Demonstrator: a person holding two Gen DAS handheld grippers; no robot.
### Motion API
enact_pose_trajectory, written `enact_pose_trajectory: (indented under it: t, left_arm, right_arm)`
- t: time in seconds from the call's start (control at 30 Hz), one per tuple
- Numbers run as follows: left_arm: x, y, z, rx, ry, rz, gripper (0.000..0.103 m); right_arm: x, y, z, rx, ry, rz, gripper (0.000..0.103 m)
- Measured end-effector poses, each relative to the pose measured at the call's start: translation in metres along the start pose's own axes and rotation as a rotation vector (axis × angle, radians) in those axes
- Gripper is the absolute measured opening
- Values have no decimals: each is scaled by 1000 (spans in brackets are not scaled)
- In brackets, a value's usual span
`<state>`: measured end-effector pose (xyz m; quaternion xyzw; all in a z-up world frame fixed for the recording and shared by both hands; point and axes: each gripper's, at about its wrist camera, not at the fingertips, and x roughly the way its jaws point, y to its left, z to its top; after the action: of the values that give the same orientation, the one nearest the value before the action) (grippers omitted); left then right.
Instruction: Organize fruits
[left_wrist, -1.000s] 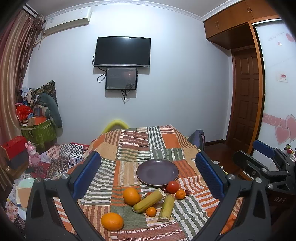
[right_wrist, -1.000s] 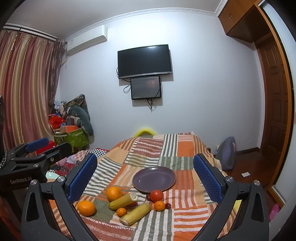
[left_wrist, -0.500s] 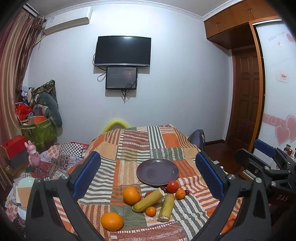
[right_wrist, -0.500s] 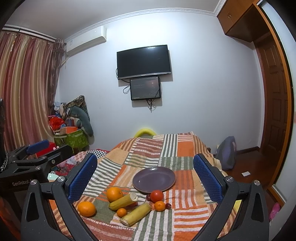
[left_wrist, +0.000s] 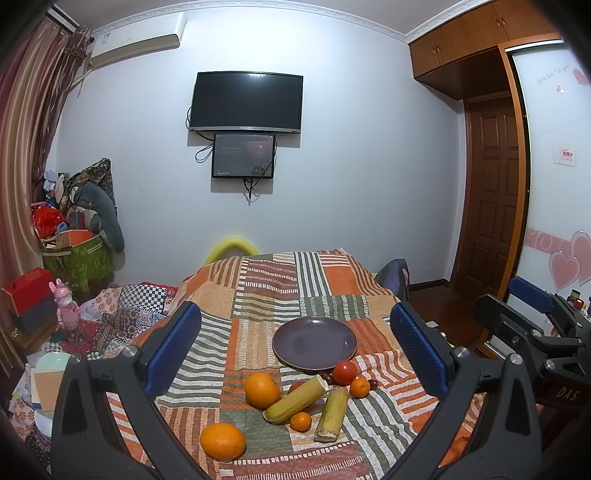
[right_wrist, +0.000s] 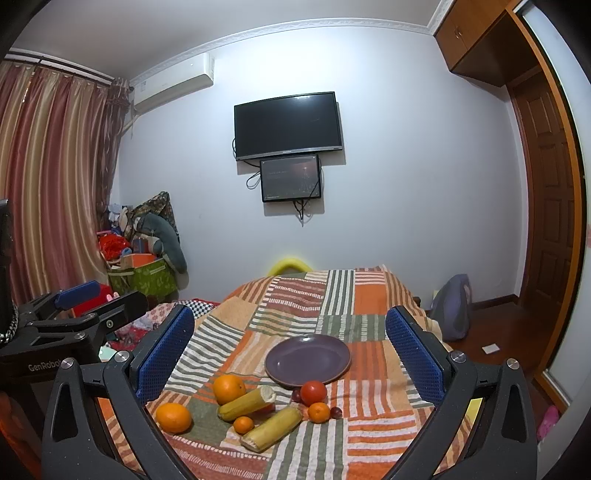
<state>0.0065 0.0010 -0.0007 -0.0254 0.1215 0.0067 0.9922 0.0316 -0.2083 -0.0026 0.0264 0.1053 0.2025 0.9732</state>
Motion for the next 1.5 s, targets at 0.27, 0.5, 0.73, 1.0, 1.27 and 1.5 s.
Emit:
enact_pose_trajectory:
  t: [0.27,0.5,0.73,1.0,1.27,1.5]
  left_arm:
    - [1,0,0,1,0,-1,103]
    - [1,-1,0,2,-3,-2,103]
    - [1,-2,-2,4,-3,-10,103]
    - [8,4,-6,-5,21,-15,103]
    - [38,28,-24,-9,156,6,84]
    - [71,54,-57,27,284,55,77]
  right_arm:
    - [0,0,2,-3,-3,2,103]
    - [0,0,3,3,-3,4,103]
    - [2,1,1,2,0,18,103]
    - [11,2,-4,-10,19,5,103]
    - [44,-4,-23,-4,159,32,89]
    - [85,-14,-56,24,361,70,69]
